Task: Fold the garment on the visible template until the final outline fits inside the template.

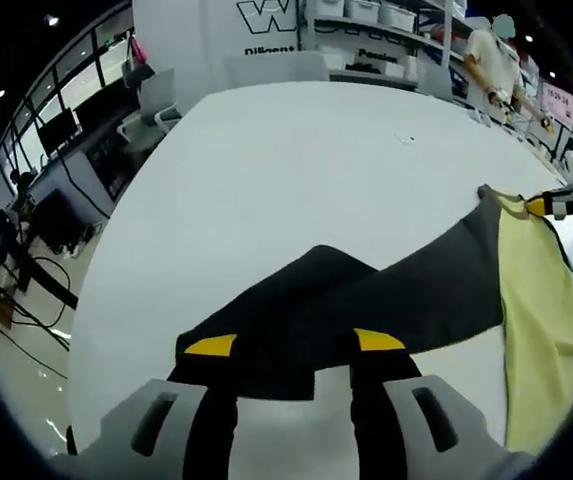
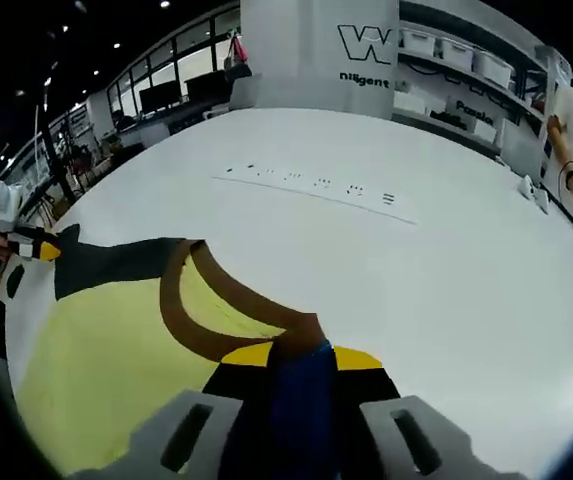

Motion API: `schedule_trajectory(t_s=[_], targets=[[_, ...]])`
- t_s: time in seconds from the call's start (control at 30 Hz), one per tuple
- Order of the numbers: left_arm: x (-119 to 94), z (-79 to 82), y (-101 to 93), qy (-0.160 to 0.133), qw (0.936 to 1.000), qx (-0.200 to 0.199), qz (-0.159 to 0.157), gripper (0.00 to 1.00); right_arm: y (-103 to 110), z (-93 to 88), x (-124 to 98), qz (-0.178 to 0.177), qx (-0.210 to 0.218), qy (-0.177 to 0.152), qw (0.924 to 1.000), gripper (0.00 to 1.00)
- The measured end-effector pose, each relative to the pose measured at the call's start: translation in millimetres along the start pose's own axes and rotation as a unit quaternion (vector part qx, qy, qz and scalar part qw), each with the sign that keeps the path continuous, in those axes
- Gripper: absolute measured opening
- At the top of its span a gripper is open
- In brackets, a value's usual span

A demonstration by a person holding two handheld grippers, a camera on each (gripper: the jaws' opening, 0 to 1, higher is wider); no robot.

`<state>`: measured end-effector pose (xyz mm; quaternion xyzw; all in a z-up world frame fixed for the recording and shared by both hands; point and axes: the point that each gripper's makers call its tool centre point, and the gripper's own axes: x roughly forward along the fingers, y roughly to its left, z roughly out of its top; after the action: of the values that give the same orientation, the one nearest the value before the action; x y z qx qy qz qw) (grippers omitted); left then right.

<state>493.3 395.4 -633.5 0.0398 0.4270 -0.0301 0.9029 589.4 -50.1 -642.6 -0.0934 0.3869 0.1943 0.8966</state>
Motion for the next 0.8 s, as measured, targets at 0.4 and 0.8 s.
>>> schedule_trajectory(t_s=[0.4,0.8], targets=[[0,-1.0,14.3,0.009,0.9984,-0.045,0.033,0.05,0,31.4,15,-0.019,-0.135,-0.016,0.9905,0.00],[0,-0.5,16.7,0.014,0.9990,-0.022,0.035,0.04,-18,55.2,15,-0.054,-0.105,-0.068,0.9907,0.07]])
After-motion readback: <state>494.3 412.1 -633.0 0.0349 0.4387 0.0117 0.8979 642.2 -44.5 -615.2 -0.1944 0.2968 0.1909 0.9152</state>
